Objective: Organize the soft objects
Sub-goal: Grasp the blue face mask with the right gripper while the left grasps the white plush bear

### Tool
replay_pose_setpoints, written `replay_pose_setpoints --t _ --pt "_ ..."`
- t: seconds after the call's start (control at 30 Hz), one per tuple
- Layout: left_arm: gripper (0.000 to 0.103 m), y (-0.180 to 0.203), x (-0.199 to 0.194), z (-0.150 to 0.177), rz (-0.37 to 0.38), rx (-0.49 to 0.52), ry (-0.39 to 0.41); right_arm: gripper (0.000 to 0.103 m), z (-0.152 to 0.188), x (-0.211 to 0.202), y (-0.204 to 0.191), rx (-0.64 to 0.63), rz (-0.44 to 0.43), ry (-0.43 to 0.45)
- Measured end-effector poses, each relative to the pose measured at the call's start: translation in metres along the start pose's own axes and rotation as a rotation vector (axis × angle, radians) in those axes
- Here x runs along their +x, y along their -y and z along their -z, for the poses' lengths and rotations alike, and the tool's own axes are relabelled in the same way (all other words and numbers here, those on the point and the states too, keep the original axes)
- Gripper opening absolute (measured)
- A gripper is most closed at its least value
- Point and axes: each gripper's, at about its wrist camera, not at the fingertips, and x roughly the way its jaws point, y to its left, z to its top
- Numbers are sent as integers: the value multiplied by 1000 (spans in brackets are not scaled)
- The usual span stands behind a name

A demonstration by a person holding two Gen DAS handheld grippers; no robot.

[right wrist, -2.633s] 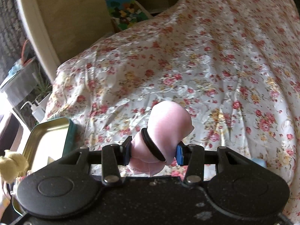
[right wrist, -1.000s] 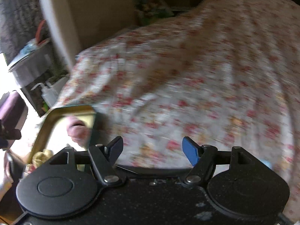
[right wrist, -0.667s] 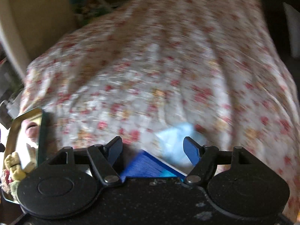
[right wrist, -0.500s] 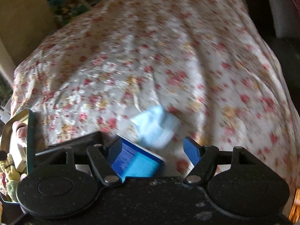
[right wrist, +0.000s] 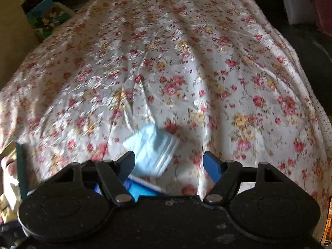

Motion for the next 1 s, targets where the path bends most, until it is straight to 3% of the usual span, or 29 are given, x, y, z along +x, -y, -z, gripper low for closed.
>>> replay_pose_setpoints --t 0.27,0.53,0.67,0.77,0.8,0.9,1.0 --pt "64 3 19 -5 18 -14 -43 78 -15 36 -33 2 31 -52" --pt "64 -1 41 -11 12 4 -48 78 -7 62 -21 35 38 -122" --pt "64 4 50 -14 -3 40 -40 76 -6 71 -19 48 2 -166" --pt "64 6 54 -17 10 43 -35 58 -5 80 -20 50 -15 -197" --pt "64 7 55 -18 15 42 -32 47 -5 82 -19 54 -27 -209" --pt "65 13 59 -22 6 66 -31 33 -4 83 -14 83 -71 -221" --pt "65 22 61 -21 -12 129 -33 31 -3 80 -8 100 -85 -206"
